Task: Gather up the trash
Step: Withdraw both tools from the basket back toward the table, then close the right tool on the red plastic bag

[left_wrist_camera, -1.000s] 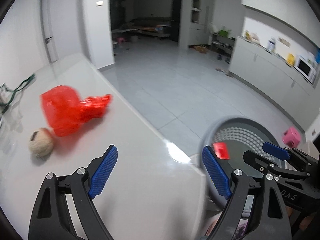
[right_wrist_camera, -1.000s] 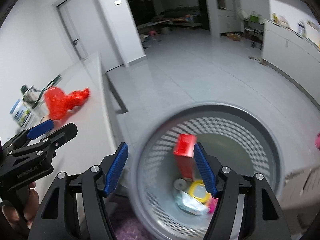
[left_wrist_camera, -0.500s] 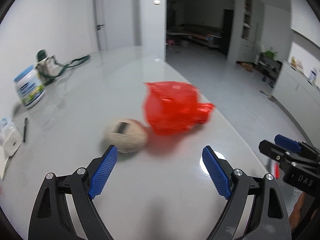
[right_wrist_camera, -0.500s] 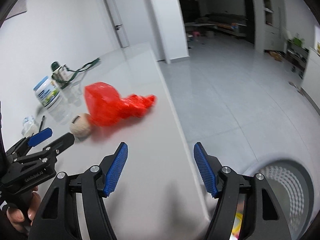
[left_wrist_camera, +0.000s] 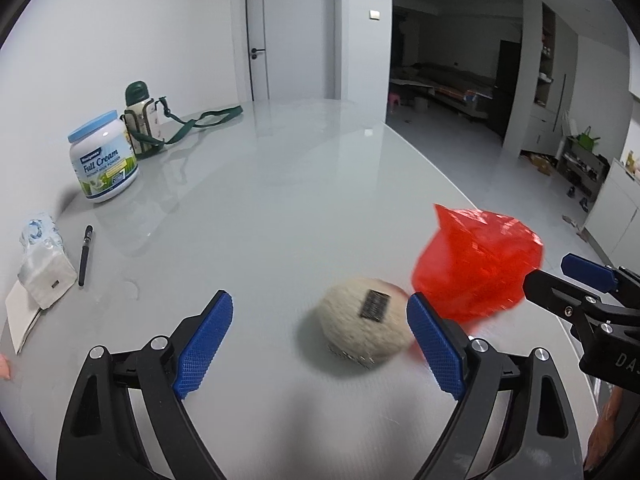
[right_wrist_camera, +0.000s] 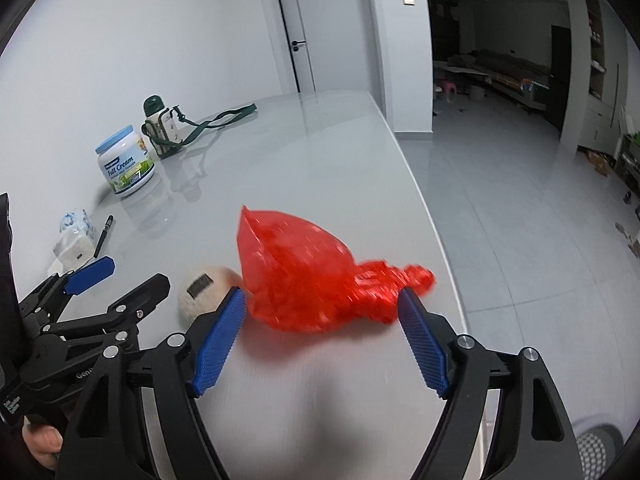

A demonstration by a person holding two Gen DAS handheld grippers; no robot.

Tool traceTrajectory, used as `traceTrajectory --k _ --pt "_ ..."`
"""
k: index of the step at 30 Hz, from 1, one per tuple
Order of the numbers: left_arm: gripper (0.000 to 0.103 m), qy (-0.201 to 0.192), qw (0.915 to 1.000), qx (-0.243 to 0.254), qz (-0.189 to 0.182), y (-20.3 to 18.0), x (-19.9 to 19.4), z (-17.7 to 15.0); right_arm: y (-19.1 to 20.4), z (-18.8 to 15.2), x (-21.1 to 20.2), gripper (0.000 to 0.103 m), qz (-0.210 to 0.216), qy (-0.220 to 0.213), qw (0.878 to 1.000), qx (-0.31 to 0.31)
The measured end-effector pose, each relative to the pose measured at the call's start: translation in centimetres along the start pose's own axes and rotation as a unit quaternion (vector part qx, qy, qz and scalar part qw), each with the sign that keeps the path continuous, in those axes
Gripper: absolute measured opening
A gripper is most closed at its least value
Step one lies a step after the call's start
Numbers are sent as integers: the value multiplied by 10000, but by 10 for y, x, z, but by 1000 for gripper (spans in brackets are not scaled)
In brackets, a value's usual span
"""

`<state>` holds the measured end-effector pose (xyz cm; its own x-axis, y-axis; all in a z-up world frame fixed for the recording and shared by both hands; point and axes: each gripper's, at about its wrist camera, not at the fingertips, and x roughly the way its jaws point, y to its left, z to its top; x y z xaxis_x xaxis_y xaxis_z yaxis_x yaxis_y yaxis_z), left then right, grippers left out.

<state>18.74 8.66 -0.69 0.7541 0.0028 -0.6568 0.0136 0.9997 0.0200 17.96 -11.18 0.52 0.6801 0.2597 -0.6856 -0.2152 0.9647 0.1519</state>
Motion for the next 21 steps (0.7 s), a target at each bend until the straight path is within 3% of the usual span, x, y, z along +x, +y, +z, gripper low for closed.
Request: traceTrajectory --k 13,21 --pt "90 138 9996 -266 7 22 17 -1 17 11 53 76 -348 272 9983 -378" --pt "90 230 9992 -305 -94 22 22 -2 9 5 69 76 -388 369 9981 -293"
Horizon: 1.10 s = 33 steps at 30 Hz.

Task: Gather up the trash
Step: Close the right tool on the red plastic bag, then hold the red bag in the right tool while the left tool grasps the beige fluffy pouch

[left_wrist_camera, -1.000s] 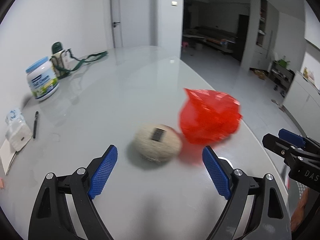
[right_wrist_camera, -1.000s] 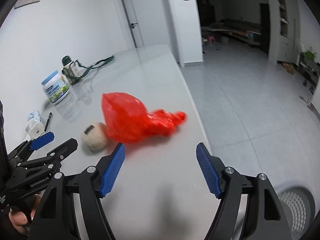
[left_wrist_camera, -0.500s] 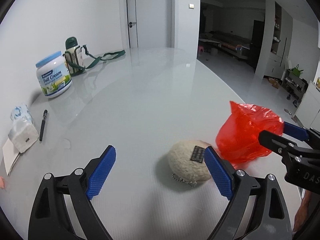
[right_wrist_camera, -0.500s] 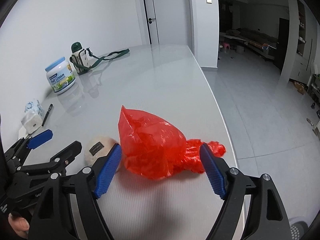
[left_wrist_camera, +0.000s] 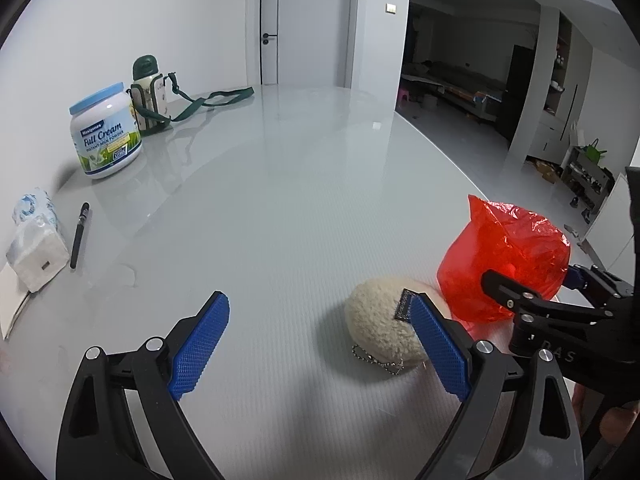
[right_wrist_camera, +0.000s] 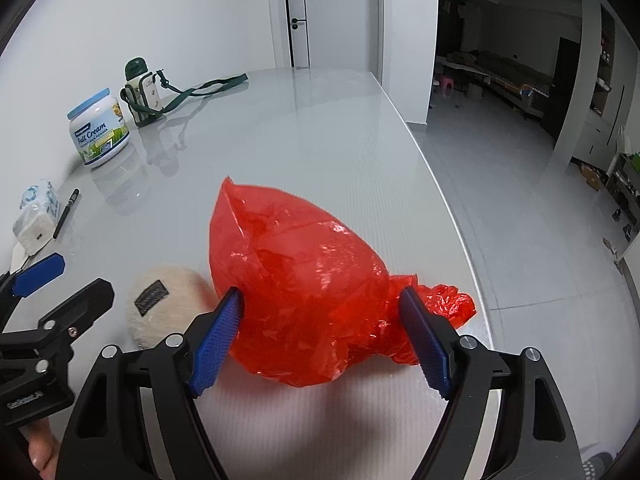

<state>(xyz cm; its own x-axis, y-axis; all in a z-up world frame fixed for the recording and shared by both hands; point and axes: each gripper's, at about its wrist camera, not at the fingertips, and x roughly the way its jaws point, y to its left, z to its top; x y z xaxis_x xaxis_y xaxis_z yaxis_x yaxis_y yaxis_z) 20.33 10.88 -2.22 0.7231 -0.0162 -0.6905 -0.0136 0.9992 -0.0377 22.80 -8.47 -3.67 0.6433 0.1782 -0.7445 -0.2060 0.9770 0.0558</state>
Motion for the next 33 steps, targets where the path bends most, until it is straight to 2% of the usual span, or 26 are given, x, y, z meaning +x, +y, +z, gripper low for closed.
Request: traceTrajectory --k 2,9,12,20,27,33 --pt "90 21 10000 4 -35 0 2 0 -1 -1 1 75 24 11 10000 6" --pt "90 118 9998 32 -173 -7 3 -2 -11 -2 -2 28 167 4 9997 179" --pt "90 167 9996 61 -238 -13 3 -4 -20 -4 -8 20 228 -51 9991 344" --pt "92 320 9986 202 -373 -35 14 -6 -46 -7 -37 17 178 -338 9965 743" --pt "93 753 9962 44 -440 -40 36 -8 -66 -22 -63 17 203 -423 9935 1042" --pt "93 870 9957 93 -299 -45 51 -8 -73 -34 -74 17 174 -405 9923 1156"
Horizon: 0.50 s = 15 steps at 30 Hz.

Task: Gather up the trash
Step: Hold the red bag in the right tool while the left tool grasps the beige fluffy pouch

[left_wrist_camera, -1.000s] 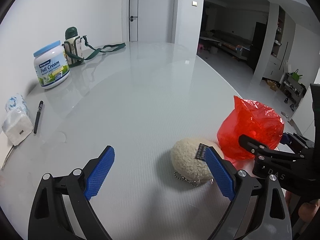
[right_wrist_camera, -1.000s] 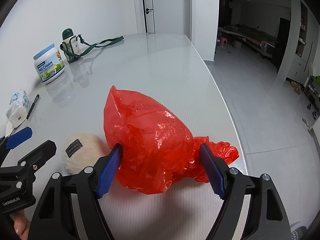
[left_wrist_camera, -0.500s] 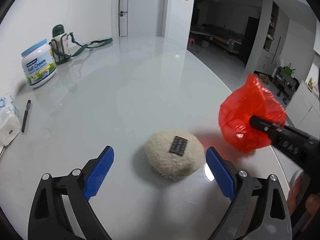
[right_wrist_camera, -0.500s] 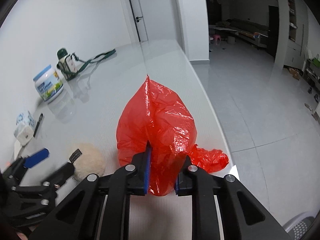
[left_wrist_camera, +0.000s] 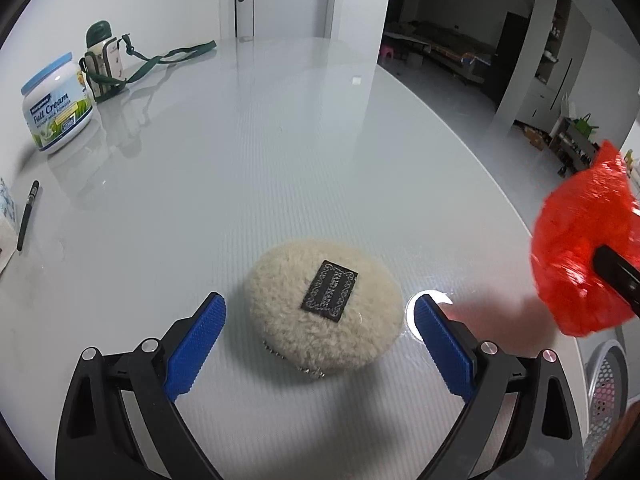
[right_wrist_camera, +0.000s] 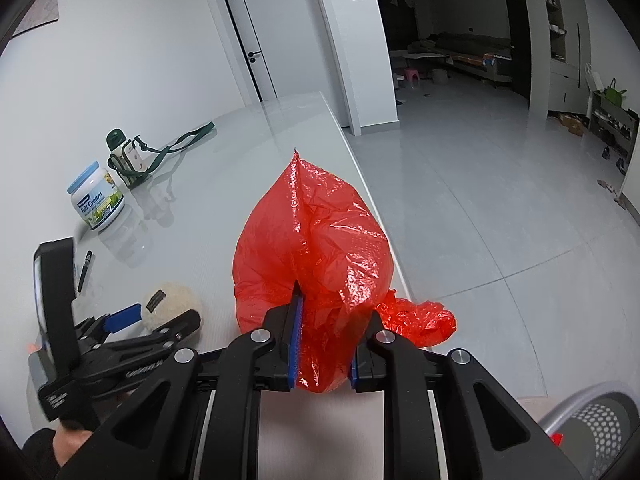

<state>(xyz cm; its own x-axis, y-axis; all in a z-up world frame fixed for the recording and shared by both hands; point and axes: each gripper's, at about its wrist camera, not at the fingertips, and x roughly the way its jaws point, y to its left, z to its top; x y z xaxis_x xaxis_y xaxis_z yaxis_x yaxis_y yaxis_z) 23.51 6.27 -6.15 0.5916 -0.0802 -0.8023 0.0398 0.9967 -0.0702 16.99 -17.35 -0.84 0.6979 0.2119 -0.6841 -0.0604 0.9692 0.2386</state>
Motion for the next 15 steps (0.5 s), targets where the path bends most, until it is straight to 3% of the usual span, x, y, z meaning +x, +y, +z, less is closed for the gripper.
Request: traceTrajectory --k 2,3,4,15 --pt "85 -4 10000 31 52 -4 2 -2 -3 -3 -2 17 -13 17 10000 38" --pt "72 8 10000 67 55 -5 3 -3 -3 -3 -2 17 -21 26 10000 46" --pt "69 38 9999 113 53 -6 4 -3 -4 -5 -2 17 -26 41 10000 57" --pt "67 -235 9995 179 -73 -11 -20 -7 -6 -15 -10 17 -78 34 9999 78"
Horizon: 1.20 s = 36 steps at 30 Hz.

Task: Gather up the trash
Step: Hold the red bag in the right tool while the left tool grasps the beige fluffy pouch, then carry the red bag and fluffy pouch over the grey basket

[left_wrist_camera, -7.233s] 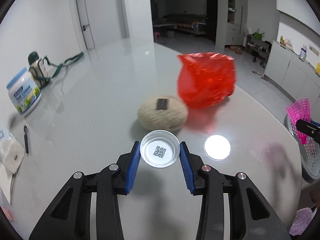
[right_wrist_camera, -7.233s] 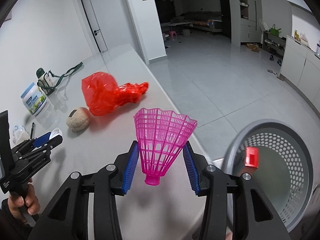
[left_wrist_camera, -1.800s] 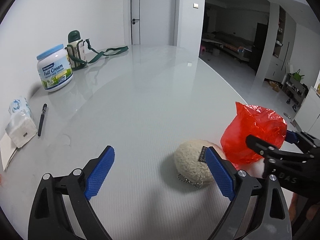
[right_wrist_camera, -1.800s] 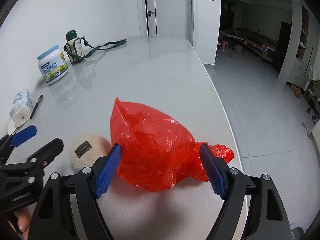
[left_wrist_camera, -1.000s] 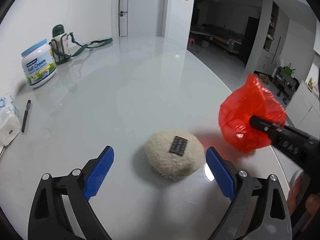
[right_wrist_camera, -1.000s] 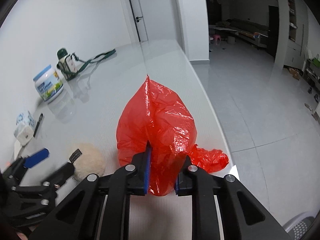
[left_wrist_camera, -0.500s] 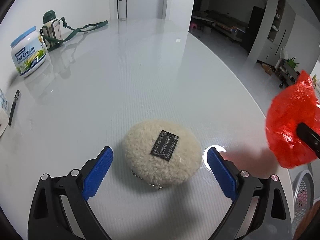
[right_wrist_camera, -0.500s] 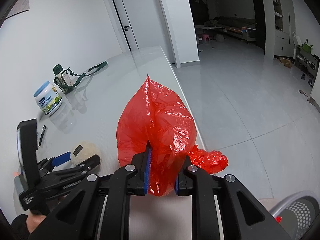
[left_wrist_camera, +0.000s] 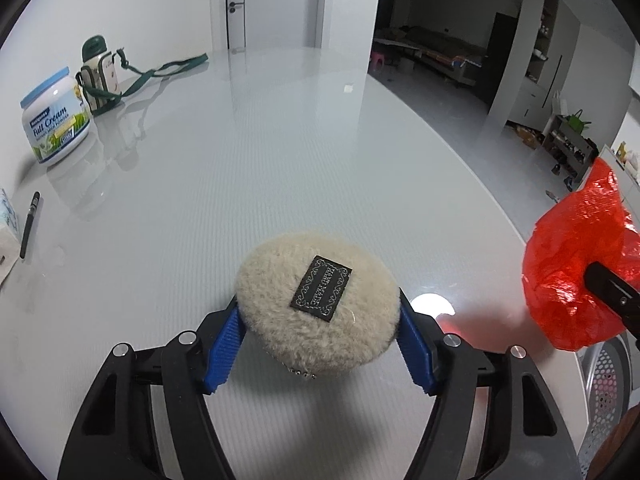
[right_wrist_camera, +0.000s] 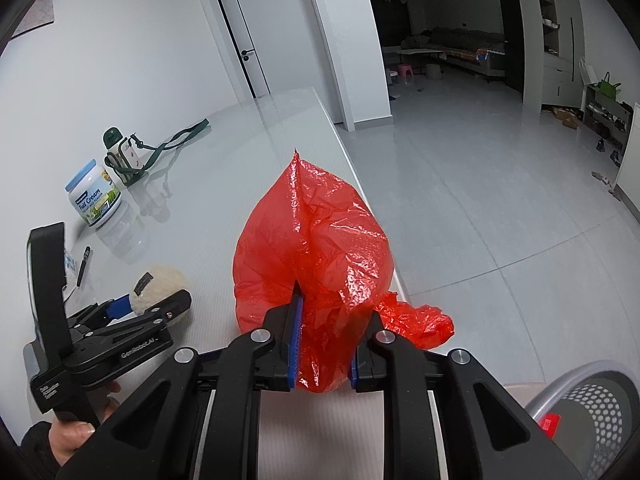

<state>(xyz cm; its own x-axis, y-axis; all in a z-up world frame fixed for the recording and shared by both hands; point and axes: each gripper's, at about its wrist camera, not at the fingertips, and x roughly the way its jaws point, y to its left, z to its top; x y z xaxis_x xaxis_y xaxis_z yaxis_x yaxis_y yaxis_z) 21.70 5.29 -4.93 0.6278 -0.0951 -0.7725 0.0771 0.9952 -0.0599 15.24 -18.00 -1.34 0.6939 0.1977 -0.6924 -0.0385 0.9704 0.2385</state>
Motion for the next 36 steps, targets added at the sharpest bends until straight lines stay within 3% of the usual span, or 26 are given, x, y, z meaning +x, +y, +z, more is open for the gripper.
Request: traceTrajectory --k 9,17,25,36 --pt "67 -349 9984 410 -197 -30 -38 -5 -14 -13 -30 17 -170 -182 9995 216" --pt "67 -570 9918 914 -682 -87 -71 -15 -54 -39 -77 17 -531 -405 9961 581" --pt "67 -551 9766 1584 -1347 -162 -88 -37 -113 -83 -131 17 -1144 -548 9849 1180" --pt "67 -248 9461 2450 -2102 -260 -90 -87 -183 -156 -182 17 -1917 -410 9613 1936"
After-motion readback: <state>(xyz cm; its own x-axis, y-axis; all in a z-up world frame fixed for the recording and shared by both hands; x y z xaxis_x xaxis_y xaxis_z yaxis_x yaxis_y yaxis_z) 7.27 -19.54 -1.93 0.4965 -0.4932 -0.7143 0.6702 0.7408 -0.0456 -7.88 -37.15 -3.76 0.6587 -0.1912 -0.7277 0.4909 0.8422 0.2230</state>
